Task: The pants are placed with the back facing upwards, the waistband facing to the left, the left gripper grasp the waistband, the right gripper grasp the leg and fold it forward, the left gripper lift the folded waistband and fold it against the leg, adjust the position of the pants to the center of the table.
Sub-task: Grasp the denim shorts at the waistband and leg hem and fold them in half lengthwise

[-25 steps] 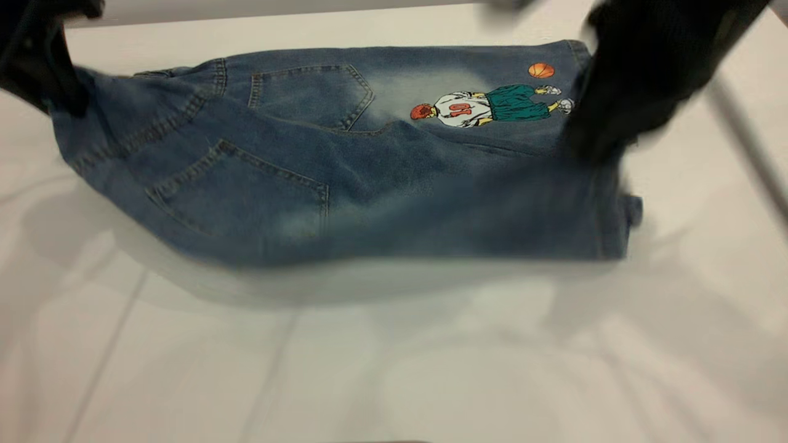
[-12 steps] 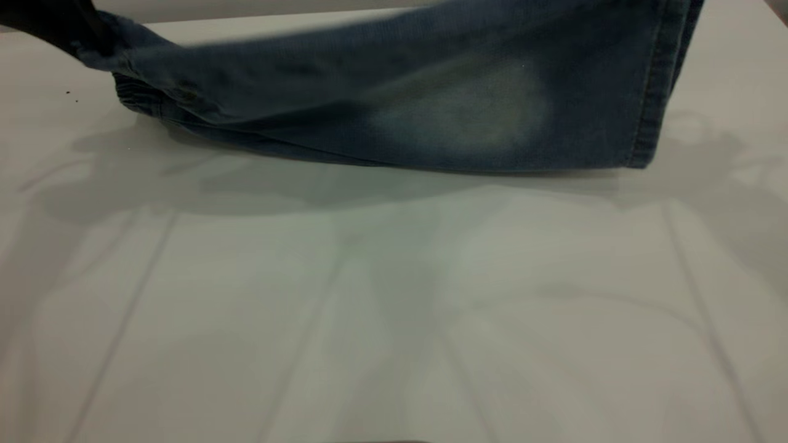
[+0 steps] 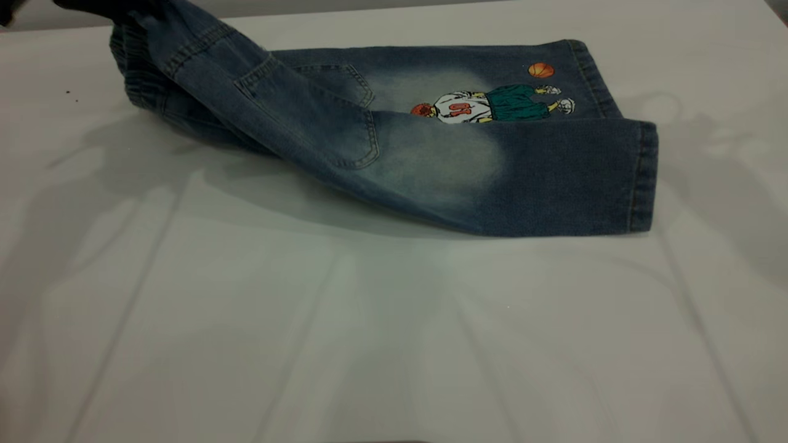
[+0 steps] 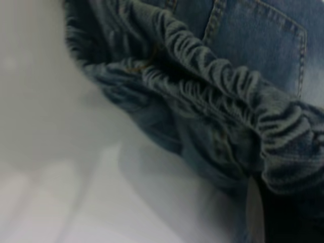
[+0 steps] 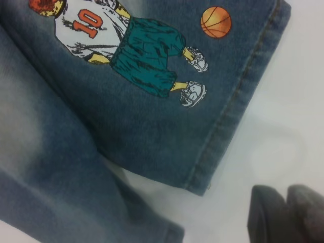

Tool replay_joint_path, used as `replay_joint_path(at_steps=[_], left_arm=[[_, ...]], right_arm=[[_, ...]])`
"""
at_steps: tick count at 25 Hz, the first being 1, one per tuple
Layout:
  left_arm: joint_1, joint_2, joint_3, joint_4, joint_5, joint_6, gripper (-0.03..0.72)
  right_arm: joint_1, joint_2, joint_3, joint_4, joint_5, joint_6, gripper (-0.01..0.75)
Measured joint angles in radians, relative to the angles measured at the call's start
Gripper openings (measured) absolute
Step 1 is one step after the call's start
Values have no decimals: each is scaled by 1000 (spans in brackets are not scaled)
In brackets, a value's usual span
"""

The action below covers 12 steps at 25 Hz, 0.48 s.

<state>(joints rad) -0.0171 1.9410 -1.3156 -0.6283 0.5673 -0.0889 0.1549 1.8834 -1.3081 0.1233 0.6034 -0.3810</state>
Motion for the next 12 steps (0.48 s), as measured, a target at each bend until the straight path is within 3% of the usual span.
replay_joint_path(at_steps=[5, 7, 12], left_arm=[[0, 35, 0, -49, -14, 78, 90], [0, 35, 0, -52, -17, 135, 90], [0, 35, 0, -55, -16, 269, 90]], right_arm=[[0, 0, -5, 7, 35, -4, 91], [0, 0, -5, 18, 61, -4, 165], [0, 0, -4, 92, 186, 27, 451]])
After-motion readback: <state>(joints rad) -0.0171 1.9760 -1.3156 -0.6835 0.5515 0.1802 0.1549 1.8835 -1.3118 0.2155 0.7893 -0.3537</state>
